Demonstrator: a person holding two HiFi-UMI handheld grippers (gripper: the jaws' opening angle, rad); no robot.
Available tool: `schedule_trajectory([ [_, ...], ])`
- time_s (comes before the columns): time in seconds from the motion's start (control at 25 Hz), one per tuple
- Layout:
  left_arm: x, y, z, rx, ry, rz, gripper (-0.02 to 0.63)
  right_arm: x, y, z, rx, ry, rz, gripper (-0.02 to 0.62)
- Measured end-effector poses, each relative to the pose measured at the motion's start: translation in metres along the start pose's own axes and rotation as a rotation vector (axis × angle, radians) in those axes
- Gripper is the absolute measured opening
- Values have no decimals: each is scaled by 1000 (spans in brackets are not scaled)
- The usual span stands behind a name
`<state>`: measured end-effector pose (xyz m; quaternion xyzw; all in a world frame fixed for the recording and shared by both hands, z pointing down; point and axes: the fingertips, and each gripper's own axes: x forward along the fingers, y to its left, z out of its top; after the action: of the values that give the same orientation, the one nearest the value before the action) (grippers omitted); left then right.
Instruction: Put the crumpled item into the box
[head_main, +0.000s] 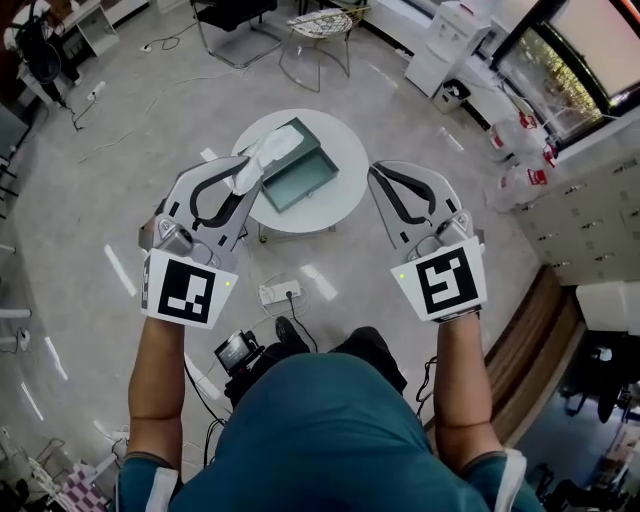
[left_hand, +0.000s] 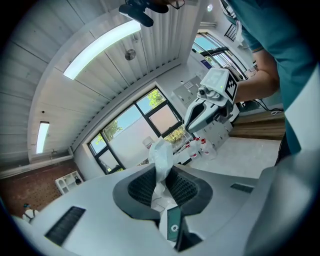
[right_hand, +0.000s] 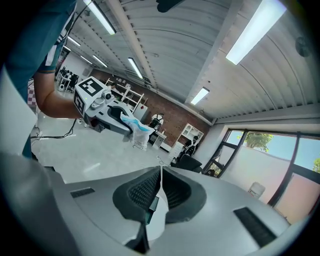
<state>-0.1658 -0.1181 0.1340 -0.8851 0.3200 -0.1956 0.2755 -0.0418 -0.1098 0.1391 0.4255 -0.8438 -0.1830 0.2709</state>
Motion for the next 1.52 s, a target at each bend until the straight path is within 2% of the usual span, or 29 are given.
schedule_trajectory([
  [0.24, 11, 14, -27, -46, 12, -2, 72, 31, -2, -4, 5, 10, 19, 40],
  [0.4, 23, 24, -51, -44, 46, 12, 72, 64, -11, -14, 0, -7, 42, 40],
  [0.8, 75, 49, -87, -95, 133, 62, 72, 131, -55, -35, -24, -55, 131, 40],
  [1.12, 142, 41, -137, -151, 206, 34, 72, 180, -80, -94, 16, -24, 188, 40],
  [1.52, 215, 9, -199, -201, 266, -20, 72, 224, -84, -179, 74, 26, 239, 40],
])
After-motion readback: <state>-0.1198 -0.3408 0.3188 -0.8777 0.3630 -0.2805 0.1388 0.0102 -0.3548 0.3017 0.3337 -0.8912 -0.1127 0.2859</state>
